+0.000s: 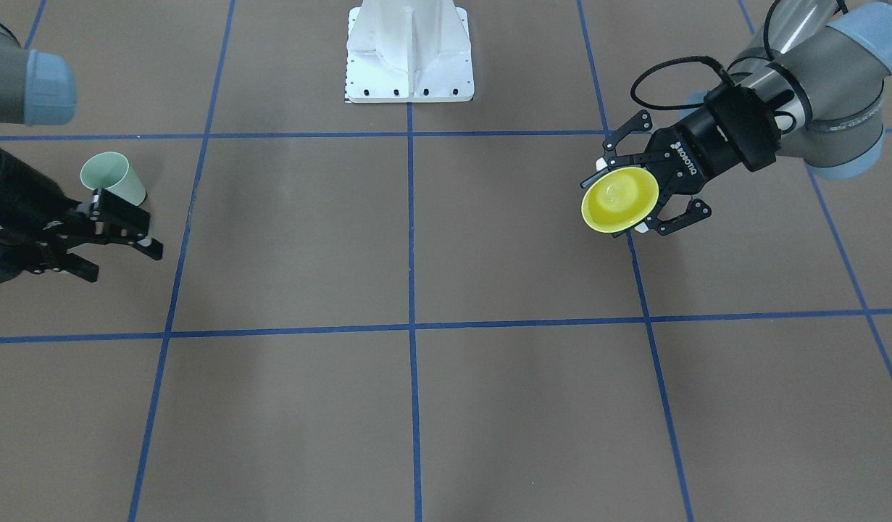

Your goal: Transfer and stack yellow cup on green cup

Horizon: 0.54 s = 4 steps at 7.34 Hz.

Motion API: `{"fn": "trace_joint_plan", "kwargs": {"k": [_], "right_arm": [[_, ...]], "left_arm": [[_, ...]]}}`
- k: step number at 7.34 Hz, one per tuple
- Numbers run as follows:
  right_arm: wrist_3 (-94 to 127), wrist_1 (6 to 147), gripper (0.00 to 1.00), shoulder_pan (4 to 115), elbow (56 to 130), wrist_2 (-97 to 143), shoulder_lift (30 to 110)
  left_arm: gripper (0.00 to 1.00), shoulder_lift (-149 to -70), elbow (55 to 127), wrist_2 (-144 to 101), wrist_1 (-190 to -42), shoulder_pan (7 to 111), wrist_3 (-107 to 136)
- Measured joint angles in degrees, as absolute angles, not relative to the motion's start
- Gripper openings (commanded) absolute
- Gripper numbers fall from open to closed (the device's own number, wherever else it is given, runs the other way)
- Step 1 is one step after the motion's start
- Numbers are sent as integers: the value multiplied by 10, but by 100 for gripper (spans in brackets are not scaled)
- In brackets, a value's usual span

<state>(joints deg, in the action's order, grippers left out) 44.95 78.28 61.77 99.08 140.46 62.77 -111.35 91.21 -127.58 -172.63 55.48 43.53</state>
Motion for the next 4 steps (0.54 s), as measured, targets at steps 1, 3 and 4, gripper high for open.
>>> {"fn": "trace_joint_plan", "kwargs": {"k": [1, 3, 4], "right_arm": [[501, 776, 99, 577, 992, 1404, 588], [631, 721, 99, 500, 992, 1385, 529], [693, 687, 99, 455, 992, 1345, 509]], "left_arm": [[0, -1116, 916, -1293, -1741, 543, 432], [0, -1123, 918, -1302, -1777, 495, 430], [0, -1126, 917, -1302, -1786, 484, 428]]}}
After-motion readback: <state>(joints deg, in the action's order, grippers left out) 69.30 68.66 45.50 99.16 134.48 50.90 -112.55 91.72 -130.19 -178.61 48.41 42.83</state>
